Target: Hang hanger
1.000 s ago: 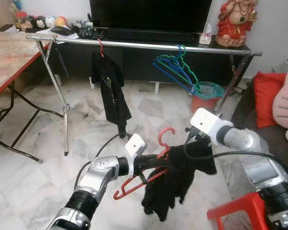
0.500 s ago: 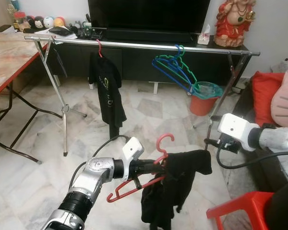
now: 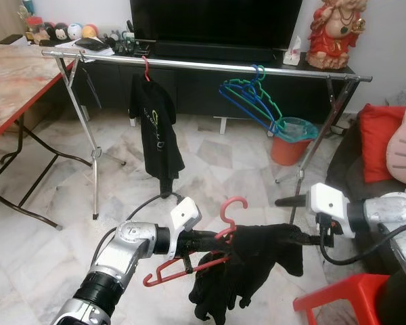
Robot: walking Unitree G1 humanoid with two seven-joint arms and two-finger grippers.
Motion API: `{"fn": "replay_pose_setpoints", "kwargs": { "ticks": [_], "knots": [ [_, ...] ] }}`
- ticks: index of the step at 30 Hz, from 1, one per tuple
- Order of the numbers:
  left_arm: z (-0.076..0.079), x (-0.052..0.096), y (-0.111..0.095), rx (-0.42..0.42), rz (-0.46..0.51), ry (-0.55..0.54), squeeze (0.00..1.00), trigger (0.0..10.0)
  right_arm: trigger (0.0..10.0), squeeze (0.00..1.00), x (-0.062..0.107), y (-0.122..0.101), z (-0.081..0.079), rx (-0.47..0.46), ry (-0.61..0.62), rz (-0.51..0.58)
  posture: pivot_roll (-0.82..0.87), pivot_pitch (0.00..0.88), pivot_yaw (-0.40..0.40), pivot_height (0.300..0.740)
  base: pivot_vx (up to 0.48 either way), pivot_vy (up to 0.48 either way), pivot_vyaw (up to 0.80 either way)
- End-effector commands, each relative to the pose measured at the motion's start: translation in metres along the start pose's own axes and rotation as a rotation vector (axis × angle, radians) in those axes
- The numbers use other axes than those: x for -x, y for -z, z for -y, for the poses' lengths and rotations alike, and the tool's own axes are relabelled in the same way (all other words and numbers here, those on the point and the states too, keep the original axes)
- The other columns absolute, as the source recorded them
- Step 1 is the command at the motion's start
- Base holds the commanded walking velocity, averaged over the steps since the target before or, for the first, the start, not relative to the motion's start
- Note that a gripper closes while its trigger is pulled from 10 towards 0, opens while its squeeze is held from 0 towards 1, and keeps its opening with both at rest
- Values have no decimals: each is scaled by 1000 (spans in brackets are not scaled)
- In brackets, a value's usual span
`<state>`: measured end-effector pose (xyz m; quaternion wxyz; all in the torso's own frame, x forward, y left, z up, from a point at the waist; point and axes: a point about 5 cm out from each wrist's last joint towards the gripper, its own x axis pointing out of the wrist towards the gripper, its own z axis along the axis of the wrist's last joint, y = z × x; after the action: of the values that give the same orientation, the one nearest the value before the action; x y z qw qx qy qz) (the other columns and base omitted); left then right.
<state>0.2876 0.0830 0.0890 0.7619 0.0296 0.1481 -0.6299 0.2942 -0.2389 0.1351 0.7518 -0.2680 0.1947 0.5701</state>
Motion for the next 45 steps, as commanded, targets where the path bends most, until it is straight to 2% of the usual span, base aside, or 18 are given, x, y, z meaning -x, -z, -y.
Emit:
{"fn": "replay_pose_setpoints", "kwargs": {
  "ticks": [1, 12, 19, 28, 34, 35, 36, 37, 45],
  "knots": [
    [3, -3, -10, -46, 11, 30, 0, 10000, 10000, 0, -2, -3, -1, 13, -39, 19, -37, 0, -56, 740, 0, 0, 0],
    [5, -6, -13, -57, 8, 45, 0, 10000, 10000, 0, -29, 0, -12, 22, -157, 33, -31, 0, -61, 740, 0, 0, 0],
    [7, -8, -14, -57, 8, 52, 0, 10000, 10000, 0, -40, 1, -13, 23, -154, 38, -25, 0, -64, 740, 0, 0, 0],
    [7, -8, -14, -58, 8, 52, 0, 10000, 10000, 0, -48, 3, -10, 34, -131, 13, -24, 0, -64, 740, 0, 0, 0],
    [7, -8, -15, -59, 12, 49, 0, 10000, 9765, 0, -51, 5, -14, 27, -159, 8, -24, 0, -65, 740, 0, 0, 0],
    [7, -9, -15, -59, 13, 49, 0, 10000, 4118, 0, -52, 7, -15, 25, -165, -3, -23, 0, -64, 740, 0, 0, 0],
    [7, -9, -15, -59, 13, 49, 0, 10000, 4118, 0, -53, 8, -15, 24, -167, -6, -23, 0, -64, 740, 0, 0, 0],
    [7, -9, -16, -59, 14, 50, 0, 10000, 0, 0, -54, 8, -15, 20, -167, -7, -22, 0, -65, 740, 0, 0, 0],
    [7, -9, -16, -60, 16, 52, 0, 10000, 0, 0, -58, 10, -17, 9, -170, -8, -23, 0, -63, 740, 0, 0, 0]
  ]
}}
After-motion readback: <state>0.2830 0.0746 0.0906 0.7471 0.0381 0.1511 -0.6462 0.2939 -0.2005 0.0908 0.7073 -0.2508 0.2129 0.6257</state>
